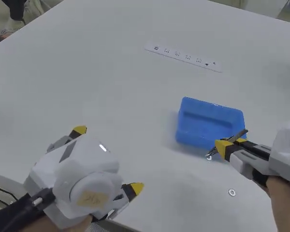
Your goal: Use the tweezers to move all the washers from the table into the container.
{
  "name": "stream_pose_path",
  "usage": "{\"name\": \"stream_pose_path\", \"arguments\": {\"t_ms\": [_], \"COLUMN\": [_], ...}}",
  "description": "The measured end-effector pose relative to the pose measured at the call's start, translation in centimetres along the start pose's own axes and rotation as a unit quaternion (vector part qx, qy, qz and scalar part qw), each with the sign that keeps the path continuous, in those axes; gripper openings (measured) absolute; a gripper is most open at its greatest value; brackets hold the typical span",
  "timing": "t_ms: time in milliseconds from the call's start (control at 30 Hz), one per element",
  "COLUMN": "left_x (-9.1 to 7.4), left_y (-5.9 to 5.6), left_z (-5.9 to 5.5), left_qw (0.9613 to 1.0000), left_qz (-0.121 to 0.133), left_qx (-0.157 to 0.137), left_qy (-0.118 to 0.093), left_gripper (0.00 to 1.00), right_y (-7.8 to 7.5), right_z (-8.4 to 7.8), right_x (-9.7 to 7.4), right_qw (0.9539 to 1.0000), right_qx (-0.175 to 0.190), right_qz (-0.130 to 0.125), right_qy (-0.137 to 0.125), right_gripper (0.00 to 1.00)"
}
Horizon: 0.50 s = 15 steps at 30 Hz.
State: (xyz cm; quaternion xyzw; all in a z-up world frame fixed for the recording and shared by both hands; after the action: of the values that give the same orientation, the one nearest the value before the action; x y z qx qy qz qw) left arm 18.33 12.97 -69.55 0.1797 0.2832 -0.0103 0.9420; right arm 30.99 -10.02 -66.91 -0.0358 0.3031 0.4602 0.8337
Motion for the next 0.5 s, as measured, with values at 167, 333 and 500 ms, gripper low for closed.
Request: {"name": "stream_pose_path", "arguments": {"t_ms": [167,333,500], "left_x": [-0.1,-0.2,-0.2], "left_y": [-0.1,-0.2,-0.3], "left_z": [0.0,0.2,0.1], "left_qw": [1.0,1.0,0.9999], "left_qz": [-0.003,-0.008,-0.008], "left_qx": [0.006,0.001,0.007], "left_qy": [0.001,-0.004,0.0], "left_gripper": [0.96,0.97,0.98], "right_y": [-0.3,-0.6,-1.0], "right_z": [1.3,2.9,4.0], "right_x": [0.3,1.0,2.1], "right_qw": [0.9999,0.9995,0.999], "right_qx": [-0.01,-0.02,-0.034], "right_qz": [-0.005,-0.008,-0.009], "right_qy": [-0.011,-0.022,-0.027], "right_gripper": [0.04,0.04,0.04]}}
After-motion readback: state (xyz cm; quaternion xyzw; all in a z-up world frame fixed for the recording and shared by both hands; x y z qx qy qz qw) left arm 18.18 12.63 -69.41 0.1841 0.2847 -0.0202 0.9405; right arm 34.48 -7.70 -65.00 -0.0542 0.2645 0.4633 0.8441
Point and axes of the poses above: the centre of the closed fingertips' face, and the gripper's own axes: x roughly forward along the fingers, y roughly to its left, z roughly out of its top, the point moved 8 cm from there along -x, roughly backward along the fingers, and after that the axes turned 12 degrees about z, right-handed, at the moved point
